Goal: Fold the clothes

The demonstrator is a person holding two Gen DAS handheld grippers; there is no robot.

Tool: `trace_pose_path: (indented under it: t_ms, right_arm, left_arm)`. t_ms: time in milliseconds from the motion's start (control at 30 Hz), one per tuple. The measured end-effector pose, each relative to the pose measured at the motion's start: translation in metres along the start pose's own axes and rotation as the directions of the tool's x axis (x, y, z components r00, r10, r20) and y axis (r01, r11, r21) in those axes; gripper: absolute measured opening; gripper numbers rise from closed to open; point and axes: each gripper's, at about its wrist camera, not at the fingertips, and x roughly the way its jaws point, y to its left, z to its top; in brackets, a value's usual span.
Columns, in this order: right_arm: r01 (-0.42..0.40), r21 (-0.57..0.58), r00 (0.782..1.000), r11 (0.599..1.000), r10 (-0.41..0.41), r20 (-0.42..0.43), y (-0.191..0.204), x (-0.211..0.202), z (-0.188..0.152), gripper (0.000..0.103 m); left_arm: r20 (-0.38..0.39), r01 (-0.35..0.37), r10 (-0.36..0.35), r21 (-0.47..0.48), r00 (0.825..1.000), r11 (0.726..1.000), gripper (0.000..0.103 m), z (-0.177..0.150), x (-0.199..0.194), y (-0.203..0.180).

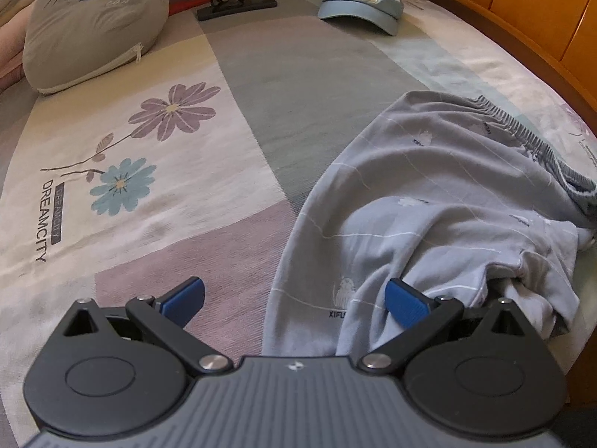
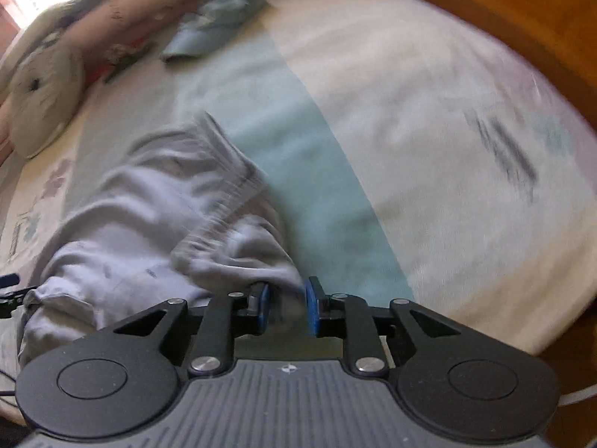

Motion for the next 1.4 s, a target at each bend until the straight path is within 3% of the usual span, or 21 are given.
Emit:
trace_pose_path:
  t_ms: [133, 233, 400, 467, 667, 767, 900, 1300, 1400]
  right_arm:
    - [-0.086, -0.117, 0.995, 0.989, 0.092, 0.048, 0.035, -0.009, 0.025, 0.034]
    - [-0.136, -0.228, 0.988, 0.964, 0.149, 0.039, 0.070, 0.002, 0.039, 0.038]
    - [-0.223, -0.359, 0.973, 0.906, 0.231, -0.020, 0.125, 0.032, 0.042, 0.038]
    - [-0.252, -0.374, 0.966, 0.892, 0.255, -0.042, 0.137, 0.037, 0.037, 0.038]
    - [-0.282, -0.376, 0.959, 0.883, 0.276, -0.072, 0.151, 0.041, 0.027, 0.040]
    - [-0.281, -0.353, 0.959, 0.893, 0.272, -0.076, 0.148, 0.044, 0.023, 0.040]
    - [-0.286, -0.329, 0.958, 0.900, 0.277, -0.075, 0.145, 0.044, 0.018, 0.040]
    - [-0.355, -0.420, 0.932, 0.835, 0.352, -0.088, 0.184, 0.042, 0.025, 0.043]
    - [-0.369, -0.427, 0.926, 0.825, 0.367, -0.091, 0.190, 0.042, 0.024, 0.046]
  left_arm:
    - [-0.004, -0.014, 0.014, 0.002, 1.000, 1.000, 0.102, -0.005, -0.003, 0.005]
    - [-0.003, -0.022, 0.022, 0.010, 1.000, 1.000, 0.102, -0.010, -0.007, 0.008]
    - [-0.046, 0.029, -0.029, 0.007, 0.999, 1.000, 0.102, -0.027, 0.003, 0.013]
    - [-0.063, 0.036, -0.035, 0.003, 0.997, 0.999, 0.102, -0.035, 0.010, 0.015]
    - [-0.008, 0.052, -0.052, 0.060, 0.999, 0.997, 0.102, -0.044, 0.011, 0.016]
    - [-0.038, 0.049, -0.048, 0.026, 0.998, 0.998, 0.102, -0.039, 0.006, 0.017]
    - [-0.015, 0.111, -0.111, -0.002, 0.994, 0.994, 0.102, -0.042, -0.009, 0.021]
    - [-0.107, 0.129, -0.129, -0.015, 0.986, 0.992, 0.102, -0.058, -0.031, 0.011]
    - [-0.139, 0.072, -0.071, 0.002, 0.988, 0.997, 0.102, -0.059, -0.026, 0.009]
